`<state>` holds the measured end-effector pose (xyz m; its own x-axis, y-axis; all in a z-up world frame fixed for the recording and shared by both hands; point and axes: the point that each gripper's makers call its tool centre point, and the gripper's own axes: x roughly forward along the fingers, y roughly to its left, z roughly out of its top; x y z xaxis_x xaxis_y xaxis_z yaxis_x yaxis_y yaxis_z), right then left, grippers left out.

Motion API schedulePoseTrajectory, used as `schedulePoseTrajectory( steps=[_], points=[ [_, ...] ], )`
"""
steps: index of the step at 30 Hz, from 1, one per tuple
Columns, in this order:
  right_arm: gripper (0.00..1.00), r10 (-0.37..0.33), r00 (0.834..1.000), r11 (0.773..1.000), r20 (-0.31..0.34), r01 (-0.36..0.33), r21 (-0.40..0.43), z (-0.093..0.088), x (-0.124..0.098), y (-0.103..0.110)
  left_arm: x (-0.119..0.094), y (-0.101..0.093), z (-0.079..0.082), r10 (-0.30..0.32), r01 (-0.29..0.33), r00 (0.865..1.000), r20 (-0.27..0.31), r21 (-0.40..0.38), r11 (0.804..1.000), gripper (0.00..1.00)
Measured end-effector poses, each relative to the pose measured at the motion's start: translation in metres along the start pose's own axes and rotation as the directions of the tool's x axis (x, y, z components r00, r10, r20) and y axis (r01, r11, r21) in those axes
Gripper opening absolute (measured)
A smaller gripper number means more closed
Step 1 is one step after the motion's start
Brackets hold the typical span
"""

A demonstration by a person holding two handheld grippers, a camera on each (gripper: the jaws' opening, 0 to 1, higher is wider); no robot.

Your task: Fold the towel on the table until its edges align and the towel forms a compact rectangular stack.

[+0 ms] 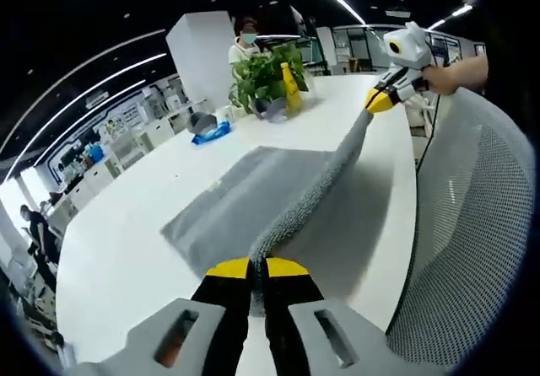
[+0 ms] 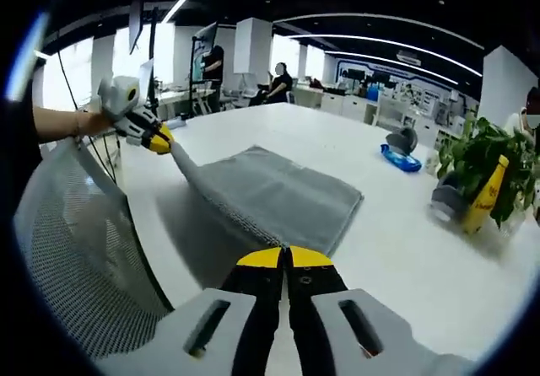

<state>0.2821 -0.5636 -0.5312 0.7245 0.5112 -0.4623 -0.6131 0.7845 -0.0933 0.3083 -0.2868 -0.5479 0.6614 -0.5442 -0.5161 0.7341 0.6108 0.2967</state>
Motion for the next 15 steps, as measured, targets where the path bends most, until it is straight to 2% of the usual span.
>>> schedulePoseTrajectory(
  steps=[6,9,12,15],
  points=[
    [0.0,-0.046,0.998,0.998,0.048,0.048,-0.038,0.021,0.0,-0.005,-0.002,0.005,0.004,0.035,-0.035,0.999,0.006,0.021,0.999,0.04],
    [0.0,-0.059,0.997,0.997,0.051,0.061,-0.052,0.023,0.0,-0.006,-0.006,0.008,0.009,0.047,-0.048,0.999,0.023,0.022,0.999,0.04],
    [0.0,-0.069,0.996,0.996,0.063,0.073,-0.057,0.027,-0.002,-0.007,-0.01,0.007,0.012,0.062,-0.062,0.998,0.011,0.062,0.996,0.04],
    [0.0,-0.095,0.994,0.99,0.055,0.1,-0.101,0.029,-0.006,-0.007,-0.015,0.005,0.021,0.072,-0.074,0.997,0.017,0.091,0.993,0.04]
  ],
)
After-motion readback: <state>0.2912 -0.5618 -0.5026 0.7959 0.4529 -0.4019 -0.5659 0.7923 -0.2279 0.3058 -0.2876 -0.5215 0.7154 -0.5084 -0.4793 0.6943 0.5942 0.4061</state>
